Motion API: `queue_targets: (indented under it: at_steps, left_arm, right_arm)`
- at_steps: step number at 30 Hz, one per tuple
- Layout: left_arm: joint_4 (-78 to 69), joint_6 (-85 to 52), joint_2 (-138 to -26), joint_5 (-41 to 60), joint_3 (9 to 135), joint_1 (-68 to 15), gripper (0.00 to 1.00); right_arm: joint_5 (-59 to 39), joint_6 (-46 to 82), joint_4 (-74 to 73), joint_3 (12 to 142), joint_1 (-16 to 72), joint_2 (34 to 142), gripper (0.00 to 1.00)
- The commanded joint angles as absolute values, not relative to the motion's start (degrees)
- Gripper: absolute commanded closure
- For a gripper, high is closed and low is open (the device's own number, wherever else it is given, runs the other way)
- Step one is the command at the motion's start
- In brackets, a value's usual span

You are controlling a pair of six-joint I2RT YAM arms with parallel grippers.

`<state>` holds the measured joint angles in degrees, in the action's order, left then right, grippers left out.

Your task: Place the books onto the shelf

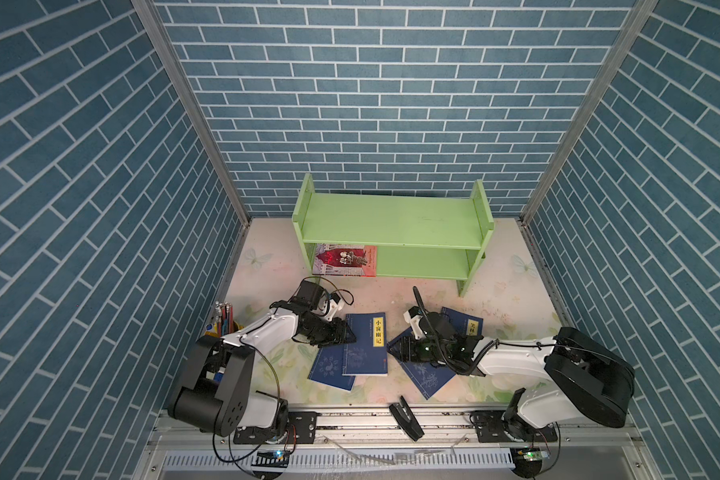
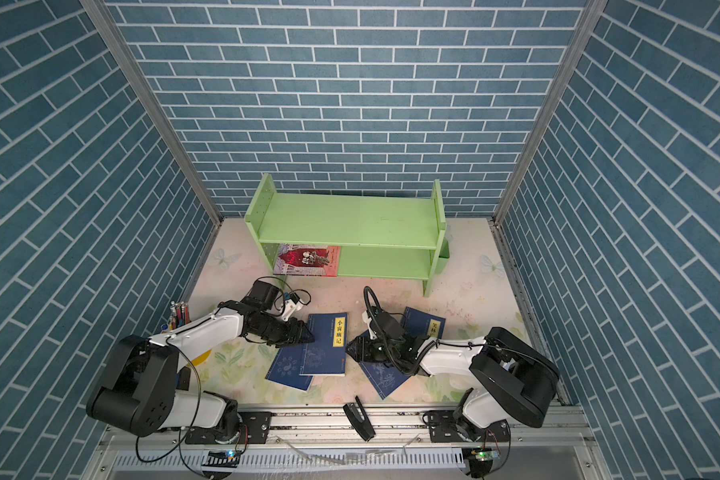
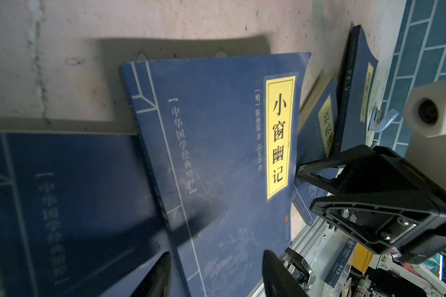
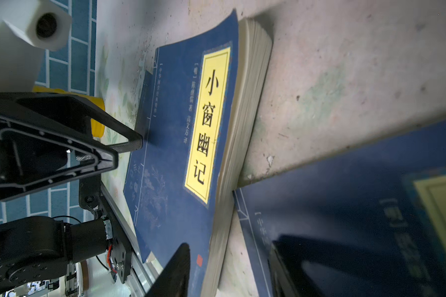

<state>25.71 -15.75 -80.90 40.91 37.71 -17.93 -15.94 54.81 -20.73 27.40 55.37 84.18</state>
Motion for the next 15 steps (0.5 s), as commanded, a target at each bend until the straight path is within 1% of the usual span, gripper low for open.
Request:
queue_targets:
  at_steps: [1,8,15]
  left_arm:
    - [24.8,-14.6,-81.4,41.2,37.0,-19.2,0.41]
    - [24.1,-14.2,-82.0,39.6,34.8,-20.2,0.37]
    - [23.4,-13.6,-83.9,38.7,34.0,-20.2,0.34]
  right_arm:
    - [-16.3,57.0,-25.1,28.9,55.6,87.0,0.50]
    - [-17.1,58.2,-29.6,29.5,55.6,92.2,0.52]
    - [-17.6,59.3,-31.2,29.6,55.6,94.3,0.53]
